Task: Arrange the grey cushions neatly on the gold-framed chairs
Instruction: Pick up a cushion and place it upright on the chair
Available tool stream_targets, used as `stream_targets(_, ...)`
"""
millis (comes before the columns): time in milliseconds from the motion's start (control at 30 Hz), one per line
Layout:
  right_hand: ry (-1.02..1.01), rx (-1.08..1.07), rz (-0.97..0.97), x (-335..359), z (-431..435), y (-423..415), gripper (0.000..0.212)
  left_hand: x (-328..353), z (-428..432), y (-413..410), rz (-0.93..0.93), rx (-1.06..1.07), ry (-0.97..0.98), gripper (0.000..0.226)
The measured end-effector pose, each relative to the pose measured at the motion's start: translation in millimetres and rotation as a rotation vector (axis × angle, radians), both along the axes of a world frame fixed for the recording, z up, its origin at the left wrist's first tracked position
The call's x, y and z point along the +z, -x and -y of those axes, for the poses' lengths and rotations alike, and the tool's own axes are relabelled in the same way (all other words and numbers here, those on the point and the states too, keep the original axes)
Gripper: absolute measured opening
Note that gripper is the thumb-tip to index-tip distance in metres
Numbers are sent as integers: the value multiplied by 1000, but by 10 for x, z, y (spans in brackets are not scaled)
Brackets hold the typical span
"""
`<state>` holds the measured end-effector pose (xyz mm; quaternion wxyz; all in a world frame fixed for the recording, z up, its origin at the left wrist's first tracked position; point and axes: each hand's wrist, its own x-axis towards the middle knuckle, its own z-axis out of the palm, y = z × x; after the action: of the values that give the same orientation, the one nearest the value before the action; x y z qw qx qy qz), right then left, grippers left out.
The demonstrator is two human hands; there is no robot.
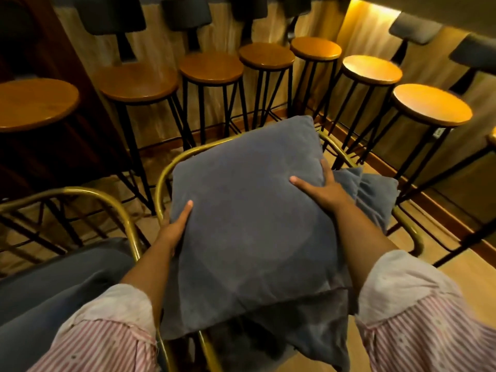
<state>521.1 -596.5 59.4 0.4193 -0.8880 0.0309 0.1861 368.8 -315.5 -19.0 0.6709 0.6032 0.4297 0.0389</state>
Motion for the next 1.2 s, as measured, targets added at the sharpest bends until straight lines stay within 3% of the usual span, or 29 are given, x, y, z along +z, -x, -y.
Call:
stream_targets(300,-222,-31,51,186,143,67,111,338,52,5,108,58,66,105)
stream_targets(467,-348,6,73,568,-76,222,98,904,-146,158,146,51,-59,85)
stream_targets(633,-440,88,119,846,-686,550,92,1411,-637,727,206,161,-186,82)
stream_targets(800,-551,228,71,831,-1649,1038,91,1583,-1307,1642,161,382,-258,112)
stream_targets(867,-587,282,55,766,-2108,1264,90,1617,-1609,2042,146,476,-249,108)
stream_targets(1000,-673,354,12,598,-2984,1750,97,1641,-2263,2729,133,595,-295,83)
stream_targets(1100,-710,381,-91,394,-3612,1951,128,1580,-2838,3122,145,596,-342,72)
stream_targets(1200,-715,431,-142,185,-4206,2064,137,1415,-3504,3402,131,522,-328,79)
